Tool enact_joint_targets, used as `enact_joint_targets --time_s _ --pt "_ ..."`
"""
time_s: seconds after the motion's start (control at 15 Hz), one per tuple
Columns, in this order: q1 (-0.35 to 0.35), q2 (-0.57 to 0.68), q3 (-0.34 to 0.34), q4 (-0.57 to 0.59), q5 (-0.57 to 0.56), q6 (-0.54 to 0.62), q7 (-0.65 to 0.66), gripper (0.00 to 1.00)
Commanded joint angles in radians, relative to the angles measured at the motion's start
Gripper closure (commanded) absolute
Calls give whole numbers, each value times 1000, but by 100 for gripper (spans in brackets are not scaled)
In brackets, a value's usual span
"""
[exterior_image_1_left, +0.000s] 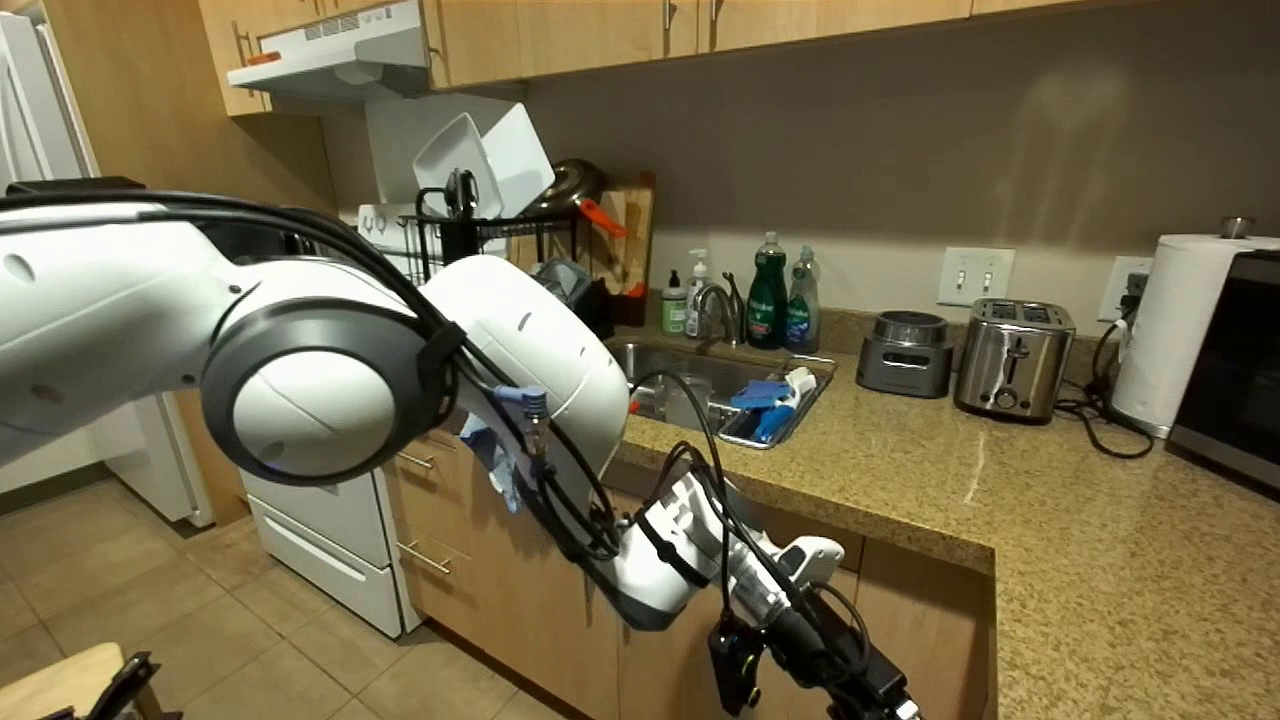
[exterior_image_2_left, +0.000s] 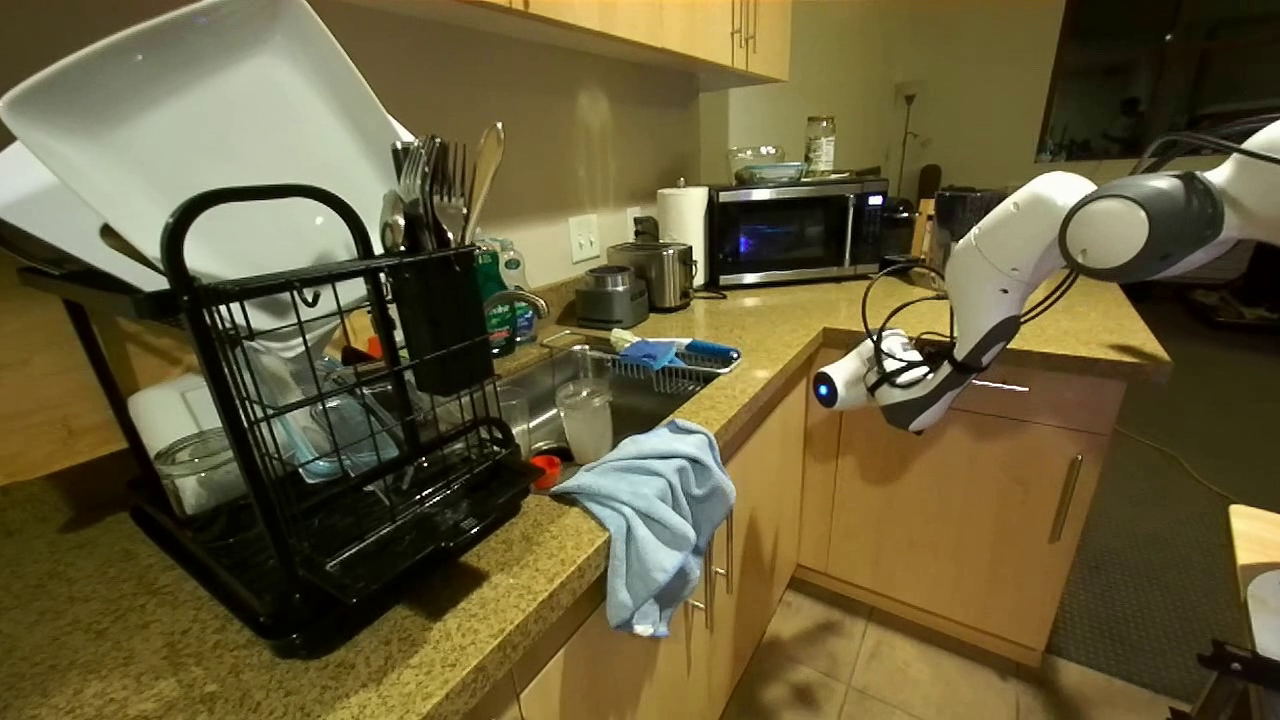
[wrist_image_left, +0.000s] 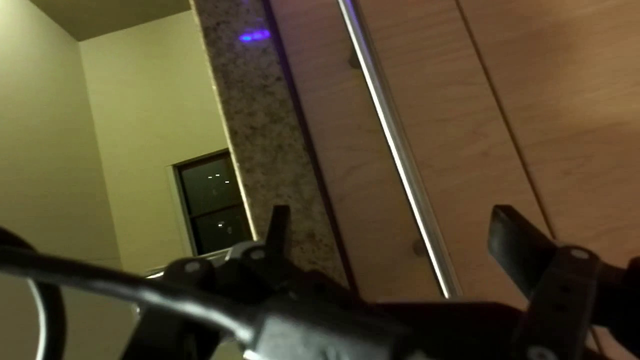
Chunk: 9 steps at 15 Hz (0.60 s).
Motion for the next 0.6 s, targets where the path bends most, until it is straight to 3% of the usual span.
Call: enact_joint_targets --time_s 0.0,0.53 --pt "3 -140 -39 -160 84 224 -15 0" --pt "-5 -369 -132 -432 75 775 -39 0"
